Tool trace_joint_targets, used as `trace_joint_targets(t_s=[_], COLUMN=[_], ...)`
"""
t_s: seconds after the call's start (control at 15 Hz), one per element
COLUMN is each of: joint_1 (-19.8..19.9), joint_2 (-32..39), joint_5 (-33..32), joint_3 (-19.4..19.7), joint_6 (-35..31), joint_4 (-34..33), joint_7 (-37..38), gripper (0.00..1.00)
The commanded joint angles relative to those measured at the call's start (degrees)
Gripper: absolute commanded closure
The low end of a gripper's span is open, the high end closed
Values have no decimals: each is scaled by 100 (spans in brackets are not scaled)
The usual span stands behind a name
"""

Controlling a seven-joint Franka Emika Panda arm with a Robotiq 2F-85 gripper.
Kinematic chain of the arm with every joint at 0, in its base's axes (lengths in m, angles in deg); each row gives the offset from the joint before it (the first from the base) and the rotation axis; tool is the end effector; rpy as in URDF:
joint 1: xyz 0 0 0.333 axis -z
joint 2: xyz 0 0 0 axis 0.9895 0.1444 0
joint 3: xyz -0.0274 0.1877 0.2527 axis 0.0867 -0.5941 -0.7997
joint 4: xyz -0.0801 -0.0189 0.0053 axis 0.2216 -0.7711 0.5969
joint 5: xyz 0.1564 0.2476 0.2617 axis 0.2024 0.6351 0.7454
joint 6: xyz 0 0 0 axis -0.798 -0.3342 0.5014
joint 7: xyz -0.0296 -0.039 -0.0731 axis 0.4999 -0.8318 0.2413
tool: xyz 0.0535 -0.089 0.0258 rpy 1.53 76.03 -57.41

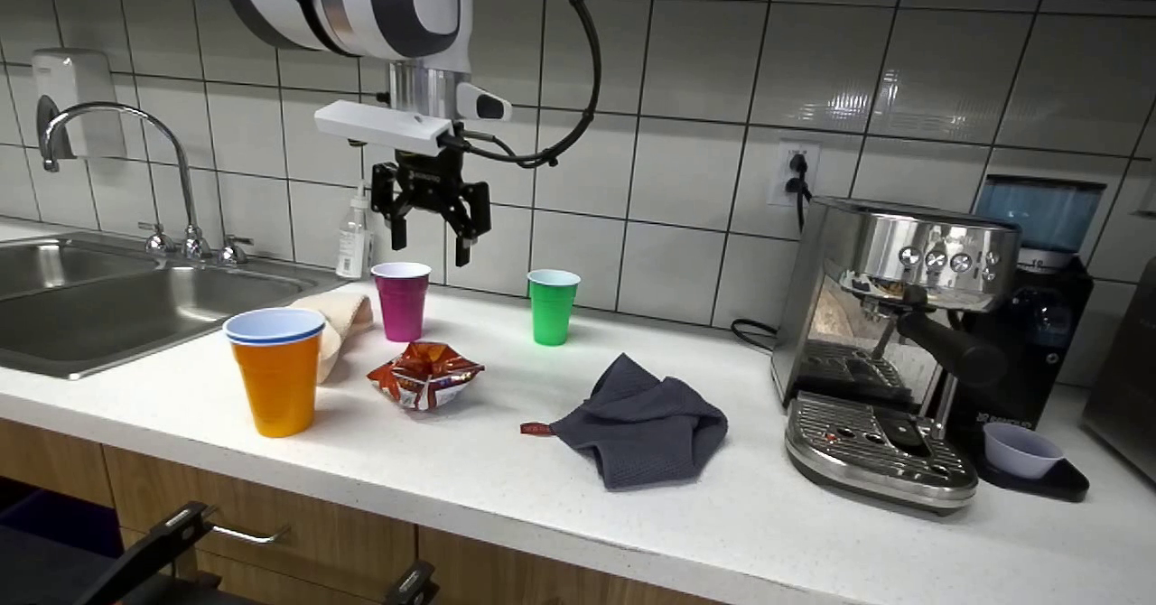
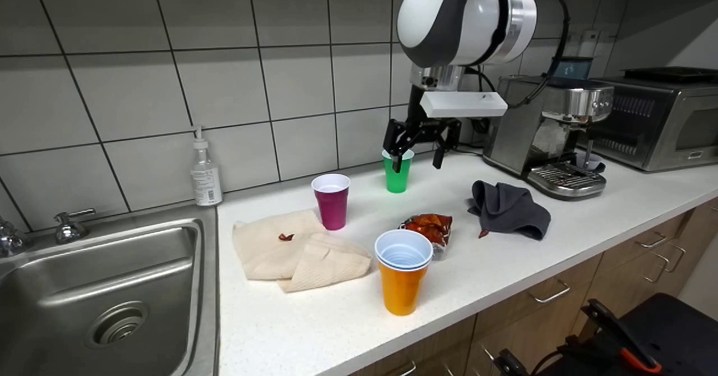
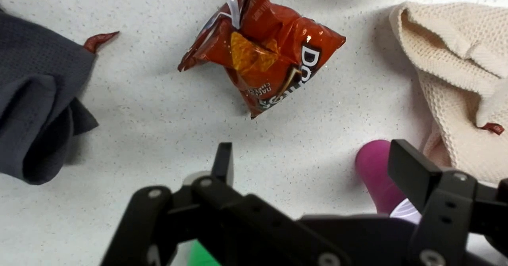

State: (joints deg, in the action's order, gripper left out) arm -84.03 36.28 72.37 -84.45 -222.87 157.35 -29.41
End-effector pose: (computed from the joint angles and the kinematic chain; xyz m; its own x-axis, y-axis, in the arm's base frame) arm 0.4912 0.0242 0.3160 0.9904 -0.0538 0.1272 -0.0467 -0.9972 -0.0577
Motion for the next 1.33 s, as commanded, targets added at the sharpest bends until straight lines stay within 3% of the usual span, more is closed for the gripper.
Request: trace_joint_targets(t_s=[0.0, 1.27], joint_1=[33, 17], joint_2=[36, 292], joint_5=[-7, 34], joint_3=[-27, -46], joint_6=[16, -1], joint_4=[-44, -328], joint_7=[3, -4], gripper=[0, 0])
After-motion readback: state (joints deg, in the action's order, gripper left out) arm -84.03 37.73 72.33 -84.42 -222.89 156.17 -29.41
